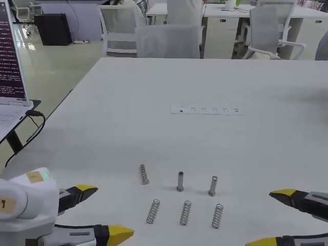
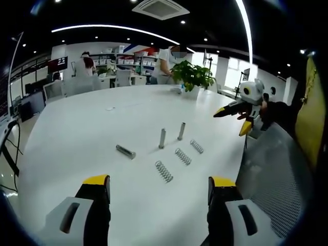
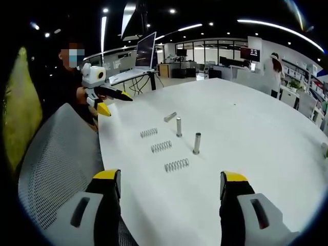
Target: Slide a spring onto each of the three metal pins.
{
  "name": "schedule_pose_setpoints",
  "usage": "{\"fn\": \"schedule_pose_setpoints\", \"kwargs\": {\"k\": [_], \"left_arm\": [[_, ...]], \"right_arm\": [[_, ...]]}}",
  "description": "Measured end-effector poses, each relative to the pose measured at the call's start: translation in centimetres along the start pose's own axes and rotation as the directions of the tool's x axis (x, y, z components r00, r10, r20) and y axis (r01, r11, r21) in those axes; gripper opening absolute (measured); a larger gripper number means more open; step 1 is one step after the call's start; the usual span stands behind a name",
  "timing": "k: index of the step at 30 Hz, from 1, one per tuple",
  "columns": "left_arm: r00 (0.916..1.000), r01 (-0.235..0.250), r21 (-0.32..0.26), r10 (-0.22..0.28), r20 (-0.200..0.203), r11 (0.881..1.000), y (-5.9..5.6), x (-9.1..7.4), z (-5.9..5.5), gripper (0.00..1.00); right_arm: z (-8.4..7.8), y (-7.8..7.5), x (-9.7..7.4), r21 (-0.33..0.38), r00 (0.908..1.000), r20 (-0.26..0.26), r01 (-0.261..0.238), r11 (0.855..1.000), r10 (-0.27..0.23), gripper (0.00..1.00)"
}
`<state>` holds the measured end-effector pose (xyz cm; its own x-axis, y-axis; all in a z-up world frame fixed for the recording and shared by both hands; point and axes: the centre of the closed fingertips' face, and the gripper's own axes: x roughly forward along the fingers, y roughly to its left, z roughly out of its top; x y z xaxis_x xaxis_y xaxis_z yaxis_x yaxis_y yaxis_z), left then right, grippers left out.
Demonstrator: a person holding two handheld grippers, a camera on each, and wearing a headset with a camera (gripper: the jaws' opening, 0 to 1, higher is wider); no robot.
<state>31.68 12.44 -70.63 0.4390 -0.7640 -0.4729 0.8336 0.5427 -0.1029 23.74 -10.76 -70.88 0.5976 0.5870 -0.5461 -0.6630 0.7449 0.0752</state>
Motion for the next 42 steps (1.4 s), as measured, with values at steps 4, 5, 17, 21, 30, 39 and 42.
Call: {"fn": "schedule_pose_setpoints", "kwargs": {"k": [4,5,17,21,30,39,42], "left_arm": [[1.0,-0.001,0.003,0.001,-0.007,1.0,0.6,0.7,0.5,0.74],[1.0,0.0,0.004,0.0,-0.004,1.0,0.7,0.9,0.7,0.74],[0.9994,0.032,0.018,-0.032,-0.014,0.999,2.1,3.4,2.4,0.72],[0.9993,0.036,0.018,-0.035,-0.014,0.999,2.9,4.6,3.3,0.71],[0.9991,0.012,-0.009,-0.012,-0.041,1.0,4.4,6.7,3.2,0.67],[0.9983,-0.021,-0.048,0.019,-0.056,0.999,5.5,8.7,3.3,0.64],[0.9974,-0.036,-0.056,0.032,-0.065,0.998,5.8,9.3,3.3,0.63]], "right_arm": [[-0.1,-0.1,0.1,0.001,1.0,0.002,0.001,1.0,-0.001,0.78],[-0.1,-0.2,0.1,0.001,1.0,0.002,0.001,1.0,-0.001,0.78],[-0.5,-0.4,0.2,0.016,1.0,0.001,0.007,1.0,-0.007,0.78],[-0.6,-0.3,0.3,0.021,1.0,-0.001,0.009,1.0,-0.009,0.78],[-0.8,-0.6,0.3,0.03,0.9999,-0.004,0.016,0.999,-0.016,0.78],[-1.2,-0.4,0.5,0.035,0.9999,-0.011,0.008,0.999,-0.008,0.78],[-1.3,-0.5,0.5,0.037,0.9999,-0.012,0.009,0.999,-0.009,0.78]]}}
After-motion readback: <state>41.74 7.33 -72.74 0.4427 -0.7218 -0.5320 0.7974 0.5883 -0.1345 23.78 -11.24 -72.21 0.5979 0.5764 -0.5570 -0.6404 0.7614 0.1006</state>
